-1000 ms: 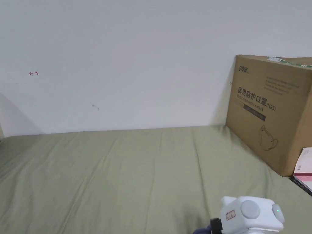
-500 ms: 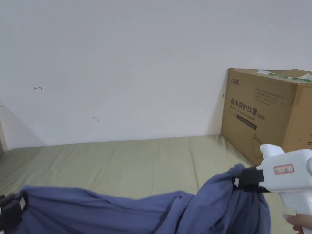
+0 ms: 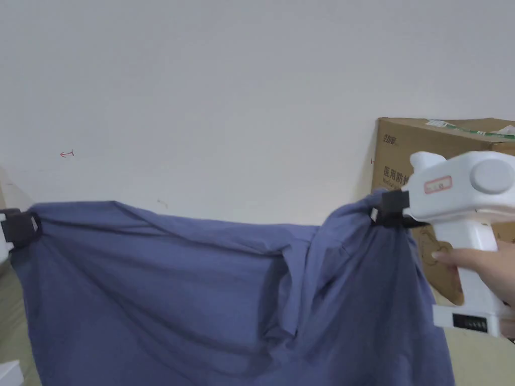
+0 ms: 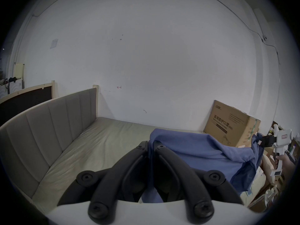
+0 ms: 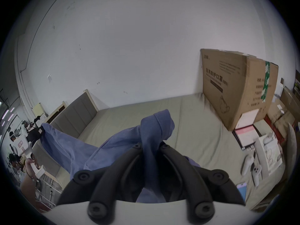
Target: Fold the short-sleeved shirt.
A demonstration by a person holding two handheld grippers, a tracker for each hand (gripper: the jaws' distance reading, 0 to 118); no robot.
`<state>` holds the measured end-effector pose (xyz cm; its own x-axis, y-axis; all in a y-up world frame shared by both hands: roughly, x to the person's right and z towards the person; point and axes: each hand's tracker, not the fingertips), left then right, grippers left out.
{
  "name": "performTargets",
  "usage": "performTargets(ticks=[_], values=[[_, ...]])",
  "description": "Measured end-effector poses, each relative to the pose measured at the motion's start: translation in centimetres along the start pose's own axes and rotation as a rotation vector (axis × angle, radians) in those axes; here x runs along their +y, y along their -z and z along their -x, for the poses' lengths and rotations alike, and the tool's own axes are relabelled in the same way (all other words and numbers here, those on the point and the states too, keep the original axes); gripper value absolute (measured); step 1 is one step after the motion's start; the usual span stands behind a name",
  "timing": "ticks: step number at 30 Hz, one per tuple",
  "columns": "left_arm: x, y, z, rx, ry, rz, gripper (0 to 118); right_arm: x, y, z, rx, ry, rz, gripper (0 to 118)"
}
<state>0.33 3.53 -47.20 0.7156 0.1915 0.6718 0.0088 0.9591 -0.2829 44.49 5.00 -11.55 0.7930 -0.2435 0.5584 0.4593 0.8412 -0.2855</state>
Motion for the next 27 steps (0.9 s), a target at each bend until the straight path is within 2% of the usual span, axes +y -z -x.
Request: performTargets(ticks=[5,10,13,17,20,22,25,27], values=[[2.3,2.4,0.1,0.079,-0.014,-0.114,5,3.5,5.5,0.7,0.050,0.016,-0.046,12],[3.1,1.5,0.6,0.139,0.000,-0.215,5,4.1,10.5,1.9,0.092,0.044,-0.073,12],[1.5,-0.9,0.8,0.144,-0.001,-0.253,5,2.6,12.6,2.8,0.116,0.005,-0.087,12],[-3.7,-4.8,2.0,0.129,-0.018,-0.225,5,-2.3,15.2,2.0,0.152,0.009,-0.026,12],[-10.0,-7.5,2.5,0.126,-0.008,-0.128,5,-8.8,16.5,0.4,0.155,0.014,0.061,12],[-13.9,-9.1,2.6,0.106,0.027,-0.066,5,-12.8,17.6,-1.3,0.137,-0.007,0.146,12],[-18.8,-11.1,1.8,0.101,0.101,0.075,5,-20.1,16.9,-3.4,0.106,-0.079,0.288,12],[-20.5,-11.4,1.5,0.084,0.125,0.190,5,-23.0,15.7,-4.7,0.098,-0.079,0.352,12]])
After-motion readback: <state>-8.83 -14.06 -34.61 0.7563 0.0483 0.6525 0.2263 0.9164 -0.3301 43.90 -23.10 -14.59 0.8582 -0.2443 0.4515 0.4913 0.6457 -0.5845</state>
